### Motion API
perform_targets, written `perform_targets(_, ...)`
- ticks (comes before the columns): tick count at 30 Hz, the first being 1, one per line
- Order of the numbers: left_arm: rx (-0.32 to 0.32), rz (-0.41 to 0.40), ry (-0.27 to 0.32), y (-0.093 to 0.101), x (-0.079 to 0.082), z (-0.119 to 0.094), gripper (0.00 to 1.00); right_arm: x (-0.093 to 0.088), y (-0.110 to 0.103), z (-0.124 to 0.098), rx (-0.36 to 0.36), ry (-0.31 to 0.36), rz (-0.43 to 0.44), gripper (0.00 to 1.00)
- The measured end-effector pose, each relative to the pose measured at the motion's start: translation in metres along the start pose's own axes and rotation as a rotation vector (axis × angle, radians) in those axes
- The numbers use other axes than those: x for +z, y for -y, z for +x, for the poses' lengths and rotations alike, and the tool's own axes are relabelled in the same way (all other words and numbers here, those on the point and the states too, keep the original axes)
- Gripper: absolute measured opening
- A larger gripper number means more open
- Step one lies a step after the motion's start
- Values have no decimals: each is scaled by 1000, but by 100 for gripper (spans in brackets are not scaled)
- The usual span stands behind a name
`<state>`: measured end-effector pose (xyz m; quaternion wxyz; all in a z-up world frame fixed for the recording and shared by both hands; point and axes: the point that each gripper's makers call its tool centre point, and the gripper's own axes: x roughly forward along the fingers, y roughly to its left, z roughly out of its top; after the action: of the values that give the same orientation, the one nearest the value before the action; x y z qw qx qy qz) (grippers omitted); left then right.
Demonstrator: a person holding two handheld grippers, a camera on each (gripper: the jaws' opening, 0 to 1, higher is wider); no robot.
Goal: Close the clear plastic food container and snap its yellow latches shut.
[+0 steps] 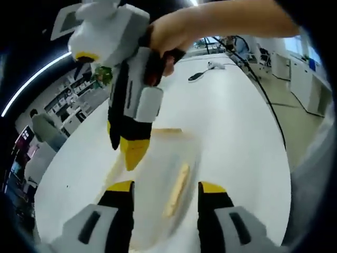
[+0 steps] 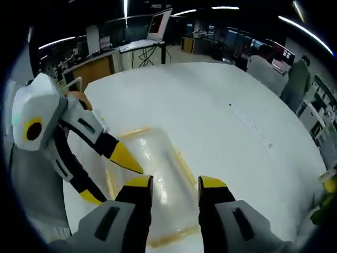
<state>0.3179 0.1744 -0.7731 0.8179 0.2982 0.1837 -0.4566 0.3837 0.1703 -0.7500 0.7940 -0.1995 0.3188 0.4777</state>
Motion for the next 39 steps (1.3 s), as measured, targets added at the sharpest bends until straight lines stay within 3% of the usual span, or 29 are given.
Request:
perform_targets(5, 59, -37, 49, -10, 0, -14, 42, -1, 8, -20, -39, 110, 63, 34)
perform_targets(8, 104, -73, 121, -19, 6, -27, 47, -7, 11, -31, -71, 181, 117, 36)
perform_targets(11, 207, -97, 188, -38, 3, -43, 55, -24, 17, -42, -120, 228, 185, 41)
perform_targets(15, 262, -194, 201, -55, -15, -58, 64, -35, 13, -58, -104, 333, 278, 49)
perform_targets(17, 327, -223, 232, -66, -23, -68, 71, -44, 6, -63, -92, 339, 277, 60)
perform_targets(19, 349, -284, 249, -72, -34, -74, 81, -51, 1, -68, -93, 360, 280, 69)
perform_targets(22, 342, -359, 220, -72, -53, -74, 89, -57, -5, -70, -89, 395, 302, 84)
perform_targets(24, 334, -413, 244, -71, -62, -71, 96, -62, -10, -67, -93, 402, 307, 96)
perform_targets(27, 327, -476, 234, -67, -78, -68, 97, -72, -14, -61, -108, 383, 302, 95)
perform_targets(31, 299, -429, 155, -54, -94, -58, 97, -77, -18, -51, -104, 416, 343, 100)
perform_targets(33, 292, -436, 157, -51, -96, -55, 99, -78, -18, -47, -134, 438, 331, 100)
perform_targets(39, 256, -469, 138, -40, -105, -47, 99, -96, -35, -30, -121, 416, 345, 100)
